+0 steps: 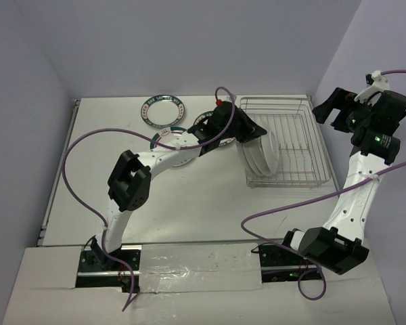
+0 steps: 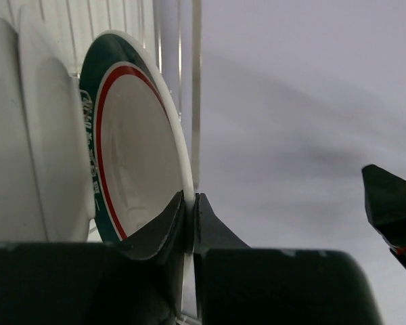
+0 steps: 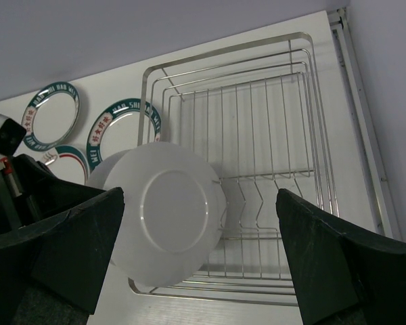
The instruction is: Load the plates into the dish rack
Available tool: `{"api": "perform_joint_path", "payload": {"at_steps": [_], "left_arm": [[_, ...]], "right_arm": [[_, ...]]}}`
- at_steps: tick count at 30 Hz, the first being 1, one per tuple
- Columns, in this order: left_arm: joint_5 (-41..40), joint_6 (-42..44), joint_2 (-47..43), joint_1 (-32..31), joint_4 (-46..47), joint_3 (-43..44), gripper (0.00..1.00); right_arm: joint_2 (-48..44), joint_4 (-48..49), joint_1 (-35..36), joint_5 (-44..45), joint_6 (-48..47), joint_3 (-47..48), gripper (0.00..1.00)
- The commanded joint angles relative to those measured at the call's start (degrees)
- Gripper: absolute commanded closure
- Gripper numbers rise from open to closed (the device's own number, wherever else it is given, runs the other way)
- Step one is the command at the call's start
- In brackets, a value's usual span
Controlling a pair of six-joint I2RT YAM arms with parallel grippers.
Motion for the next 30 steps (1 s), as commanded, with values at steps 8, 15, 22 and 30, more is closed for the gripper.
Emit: {"api": "perform_joint_path", "payload": {"at_steps": [8,15,22,30], "left_arm": [[-0.5,8.5,-1.3,0.4,2.9,8.6,0.19],[-9.5,31.3,-7.1,2.4,-9.9,17.6,0.01],[-17.4,59.0,-24.4,9.9,-11.8,-0.9,0.01],[-9.8,113.3,-61.2,15.9,10.7,-62.8,0.07]], "right_arm": [[0.4,1.7,-0.3,-0.7,-0.4,0.1,0.0],[0.3,1.0,-0.2,-1.7,-0.3,1.5,0.0],[-0.8,1.3,1.8,-1.4,-0.3,0.5,0.0],[-0.2,2.6,9.7,2.1,0.4,-2.0,0.0]]}}
